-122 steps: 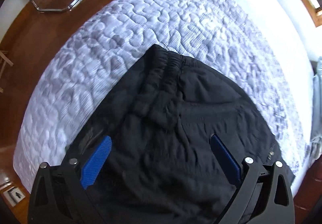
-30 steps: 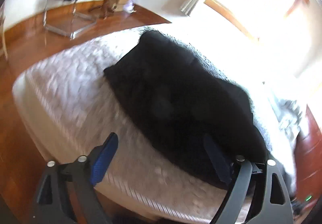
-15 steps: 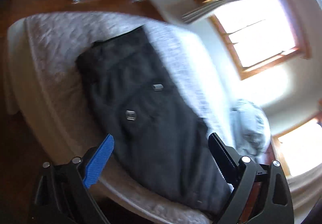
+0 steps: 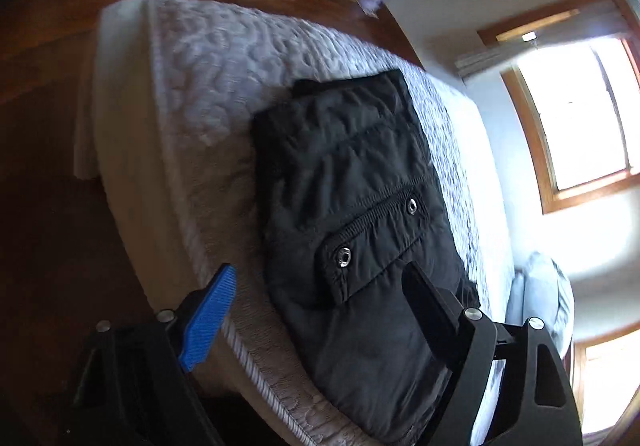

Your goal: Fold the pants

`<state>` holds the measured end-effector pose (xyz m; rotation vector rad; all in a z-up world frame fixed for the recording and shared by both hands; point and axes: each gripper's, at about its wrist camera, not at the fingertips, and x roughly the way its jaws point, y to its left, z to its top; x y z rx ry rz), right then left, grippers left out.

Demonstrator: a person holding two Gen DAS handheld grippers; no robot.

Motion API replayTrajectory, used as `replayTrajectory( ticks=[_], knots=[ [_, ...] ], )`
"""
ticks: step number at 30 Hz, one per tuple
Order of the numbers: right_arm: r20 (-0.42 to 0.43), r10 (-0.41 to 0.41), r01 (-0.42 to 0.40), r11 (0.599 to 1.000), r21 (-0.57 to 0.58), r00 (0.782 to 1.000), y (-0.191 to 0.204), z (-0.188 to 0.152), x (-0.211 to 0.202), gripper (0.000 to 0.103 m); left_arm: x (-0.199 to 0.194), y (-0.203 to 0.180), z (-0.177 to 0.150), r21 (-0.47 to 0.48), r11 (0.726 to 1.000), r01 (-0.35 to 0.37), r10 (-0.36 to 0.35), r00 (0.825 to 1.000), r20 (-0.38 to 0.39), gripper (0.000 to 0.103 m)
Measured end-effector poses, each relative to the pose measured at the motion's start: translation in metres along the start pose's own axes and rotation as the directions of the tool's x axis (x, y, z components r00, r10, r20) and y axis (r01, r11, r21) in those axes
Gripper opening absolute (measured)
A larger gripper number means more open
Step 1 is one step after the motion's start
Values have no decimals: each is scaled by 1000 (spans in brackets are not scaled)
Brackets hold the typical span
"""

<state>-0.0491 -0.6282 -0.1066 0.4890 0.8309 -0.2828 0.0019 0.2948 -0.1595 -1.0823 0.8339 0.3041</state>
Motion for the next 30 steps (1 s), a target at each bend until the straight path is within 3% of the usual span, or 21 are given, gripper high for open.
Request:
replayTrajectory(
  ticks=[2,5,6,7,11,12,14,17,20,22,25,27,30],
  knots=[
    [1,8,-8,1000,4,1000,4,1,2,64,10,-4,6,17,1000,19,-19,1000,-20,76],
    [11,23,-23,1000,10,1000,9,0,0,64,28,-19,15,73,997,-6,10,999,-50,50],
    [10,23,-23,1000,10,1000,10,0,0,64,34,-25,19,101,995,-11,17,998,-53,27],
    [7,19,-19,1000,12,1000,11,-1,-1,66,37,-31,23,130,991,-27,33,998,-47,16],
    [19,34,-34,999,9,999,16,-1,-8,68,21,-62,38,229,973,23,-36,998,50,13],
    [24,37,-37,999,7,999,18,-1,-10,69,22,-64,40,243,970,14,-29,998,60,13],
    [26,49,-50,999,22,998,18,-1,-13,71,32,-61,39,267,962,-57,49,998,38,13],
    [13,93,-94,992,85,996,14,-3,-18,72,42,-56,29,318,944,-85,79,996,32,18],
    [7,155,-155,977,147,988,9,-7,-28,73,25,-50,19,291,954,-69,53,997,62,32],
    [24,213,-214,958,190,977,7,-10,-40,73,14,-51,13,285,957,-57,37,996,76,63],
    [37,302,-301,918,258,952,7,-16,-52,74,-14,-59,-7,349,934,-81,43,992,115,89],
    [17,357,-345,887,306,934,11,-22,-53,76,-17,-74,-16,414,905,-100,59,992,109,95],
    [14,324,-310,891,333,946,19,-31,-56,76,-12,-98,-35,488,871,-59,37,998,56,99]
  ],
)
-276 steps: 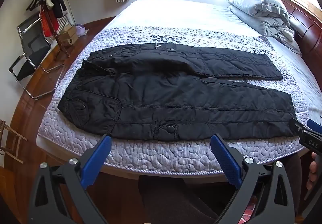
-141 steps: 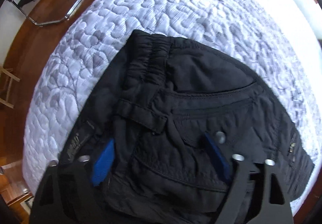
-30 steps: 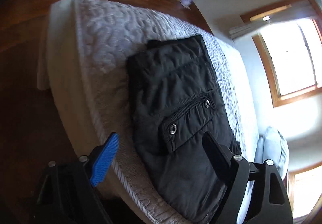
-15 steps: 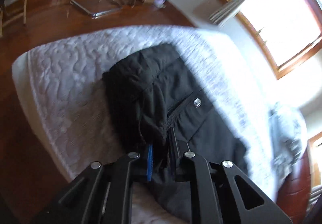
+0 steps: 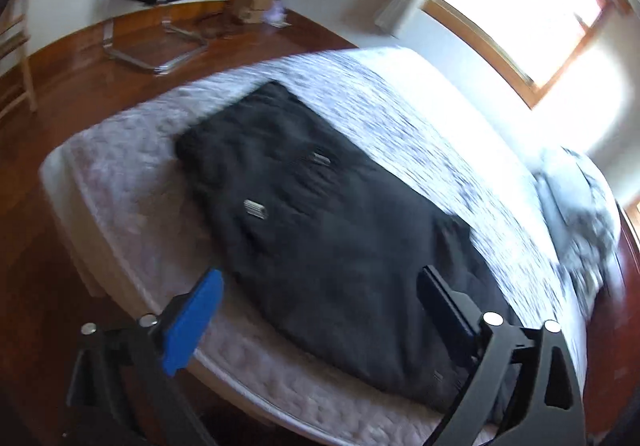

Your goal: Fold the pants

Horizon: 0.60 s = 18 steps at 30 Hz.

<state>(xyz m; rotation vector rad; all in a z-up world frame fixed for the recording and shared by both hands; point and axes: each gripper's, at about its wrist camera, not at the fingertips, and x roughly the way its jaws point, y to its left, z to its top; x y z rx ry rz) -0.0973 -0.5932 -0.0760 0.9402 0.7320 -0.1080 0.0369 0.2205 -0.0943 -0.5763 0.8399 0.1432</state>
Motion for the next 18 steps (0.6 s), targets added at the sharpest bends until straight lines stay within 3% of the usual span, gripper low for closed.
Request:
replayTrajectory(
  ticks=[1,3,5,6,7,11,14,18],
  knots=[
    [16,-30,30,1000,8,999,1,-2,-4,76,1,-8,-4,11,1000,13,-13,1000,-15,99],
    [130,-125,126,992,4,984,7,-4,-24,72,6,-26,-12,33,999,35,-33,997,-64,99],
    [197,-150,158,987,-24,969,16,-1,-47,76,18,-41,-20,59,997,58,-52,993,-105,99],
    [196,-131,140,990,-33,972,18,1,-53,81,22,-45,-22,68,996,62,-54,992,-114,99],
    [177,-103,111,993,-38,979,19,2,-57,85,29,-50,-25,82,995,52,-42,991,-127,99],
    [79,35,-33,999,-29,996,26,-5,-55,85,51,-58,-33,85,996,29,-15,987,-161,99],
    [9,38,-38,998,40,999,20,-11,-29,85,59,-62,-42,93,996,12,5,984,-179,99],
    [-97,40,-16,972,235,994,-16,-14,27,87,66,-60,-42,99,995,5,15,980,-201,99]
  ],
)
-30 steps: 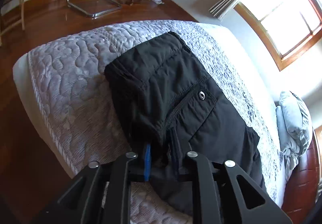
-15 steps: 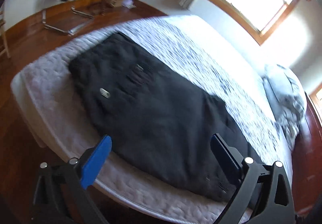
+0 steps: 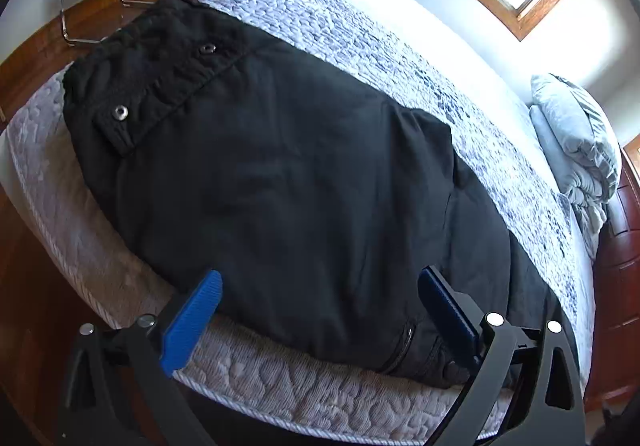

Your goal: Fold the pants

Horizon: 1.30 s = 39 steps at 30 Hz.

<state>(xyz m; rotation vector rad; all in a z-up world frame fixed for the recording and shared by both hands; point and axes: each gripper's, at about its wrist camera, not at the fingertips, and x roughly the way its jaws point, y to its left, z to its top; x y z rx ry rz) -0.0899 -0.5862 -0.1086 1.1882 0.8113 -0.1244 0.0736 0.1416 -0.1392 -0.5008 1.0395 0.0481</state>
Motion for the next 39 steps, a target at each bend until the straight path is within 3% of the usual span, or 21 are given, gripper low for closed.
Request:
replayTrajectory(
  ticks=[3,6,8,9,10,11,13,14,17,19,21,22,25,27,29,32,34,39],
  knots=[
    [-15,26,-24,991,132,1000,-24,16,32,85,-6,5,-5,-14,1000,-2,2,1000,11,99],
    [3,-14,13,981,193,1000,-35,37,52,65,-8,16,-8,-40,999,-12,12,1000,1,99],
    [-1,-71,70,987,144,998,-29,55,65,39,-6,23,-7,-61,998,-21,21,1000,-9,99],
    [5,-75,74,991,113,997,-23,64,70,31,-4,25,-7,-70,997,-24,23,1000,-16,99],
    [3,-92,91,992,88,996,-16,71,74,13,-2,27,-7,-76,997,-23,21,1000,-23,99],
    [7,-116,116,992,45,993,-3,79,78,7,3,29,-7,-79,997,-25,23,999,-33,99],
    [39,-88,90,994,-65,995,25,87,78,5,11,32,-8,-80,996,-43,38,998,-55,99],
    [63,-34,43,988,-147,997,46,87,73,4,17,33,-9,-79,995,-54,49,996,-72,99],
    [86,125,-87,932,-353,988,88,76,52,4,24,31,-13,-47,996,-81,77,994,-75,99],
    [96,114,-70,925,-374,989,86,72,46,4,23,28,-15,-19,995,-96,95,993,-71,99],
    [82,8,18,951,-310,997,59,72,54,7,23,26,-15,-7,995,-101,100,992,-72,99],
    [55,-43,56,964,-259,998,41,73,63,13,23,26,-15,-5,995,-102,101,992,-76,99],
    [-24,-144,140,983,-117,989,-8,72,79,43,24,22,-12,-12,994,-105,103,991,-87,99],
    [-24,-147,144,985,-90,989,-22,64,72,50,21,21,-10,-23,995,-96,93,991,-92,99],
    [9,-148,148,984,-98,989,-24,57,58,69,15,18,-9,-27,996,-90,87,992,-88,99],
    [40,-123,126,988,-86,992,-30,46,33,82,6,11,-10,-11,995,-97,96,993,-68,99],
    [43,-92,94,995,-43,995,-38,42,23,88,0,6,-9,-9,996,-92,91,994,-59,99],
    [0,-14,14,994,108,1000,-68,37,24,88,-13,-6,-15,-21,998,-53,52,998,-46,99]
  ],
)
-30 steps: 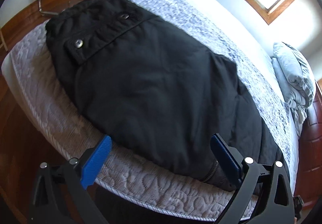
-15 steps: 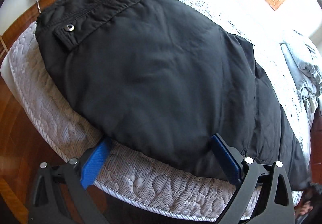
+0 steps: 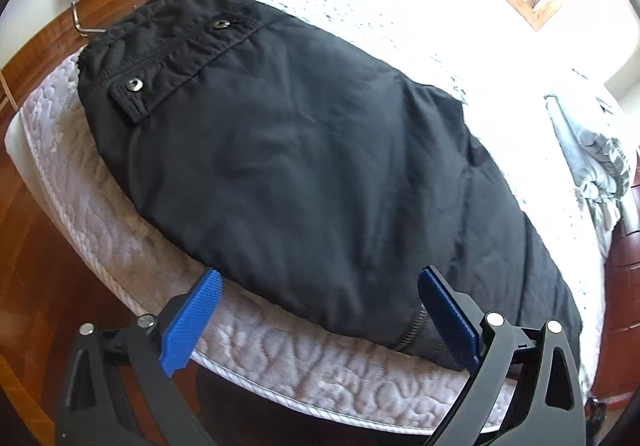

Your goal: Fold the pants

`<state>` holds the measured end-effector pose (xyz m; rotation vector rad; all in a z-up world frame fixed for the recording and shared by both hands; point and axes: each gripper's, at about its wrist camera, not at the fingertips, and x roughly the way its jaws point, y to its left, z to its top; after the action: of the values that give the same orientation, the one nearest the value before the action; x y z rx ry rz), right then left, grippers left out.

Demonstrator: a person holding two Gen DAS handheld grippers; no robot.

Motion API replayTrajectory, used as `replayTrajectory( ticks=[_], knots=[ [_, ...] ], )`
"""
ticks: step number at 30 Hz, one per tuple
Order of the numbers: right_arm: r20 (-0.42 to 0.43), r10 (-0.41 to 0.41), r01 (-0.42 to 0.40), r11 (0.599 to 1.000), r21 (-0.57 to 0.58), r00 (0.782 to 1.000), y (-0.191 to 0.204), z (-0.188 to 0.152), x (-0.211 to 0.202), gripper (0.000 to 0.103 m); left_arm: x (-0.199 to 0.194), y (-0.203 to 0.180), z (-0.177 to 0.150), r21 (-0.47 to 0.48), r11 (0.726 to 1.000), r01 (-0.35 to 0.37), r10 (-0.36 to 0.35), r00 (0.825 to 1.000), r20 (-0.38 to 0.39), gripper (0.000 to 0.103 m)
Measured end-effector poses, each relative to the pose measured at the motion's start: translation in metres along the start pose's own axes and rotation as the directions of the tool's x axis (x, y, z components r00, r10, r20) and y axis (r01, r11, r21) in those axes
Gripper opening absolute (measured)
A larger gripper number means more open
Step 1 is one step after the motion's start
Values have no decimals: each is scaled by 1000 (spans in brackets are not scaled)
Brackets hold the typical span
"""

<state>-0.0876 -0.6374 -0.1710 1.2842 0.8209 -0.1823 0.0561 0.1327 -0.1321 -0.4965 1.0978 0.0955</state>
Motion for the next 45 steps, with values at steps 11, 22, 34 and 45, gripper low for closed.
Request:
replayTrajectory(
  ticks=[11,22,34,45],
  knots=[
    [14,14,-15,998,53,1000,0,24,52,89,8,14,-7,19,998,-64,64,998,-21,99],
    [10,-10,10,998,-54,1000,34,50,63,14,32,61,16,-114,984,-134,130,991,-39,100],
    [157,-166,186,975,-123,974,42,126,4,12,58,-11,23,71,994,-86,89,995,-46,100],
    [224,-307,360,897,-256,925,62,120,9,12,40,-11,28,-6,999,-46,46,999,-21,99]
  ],
)
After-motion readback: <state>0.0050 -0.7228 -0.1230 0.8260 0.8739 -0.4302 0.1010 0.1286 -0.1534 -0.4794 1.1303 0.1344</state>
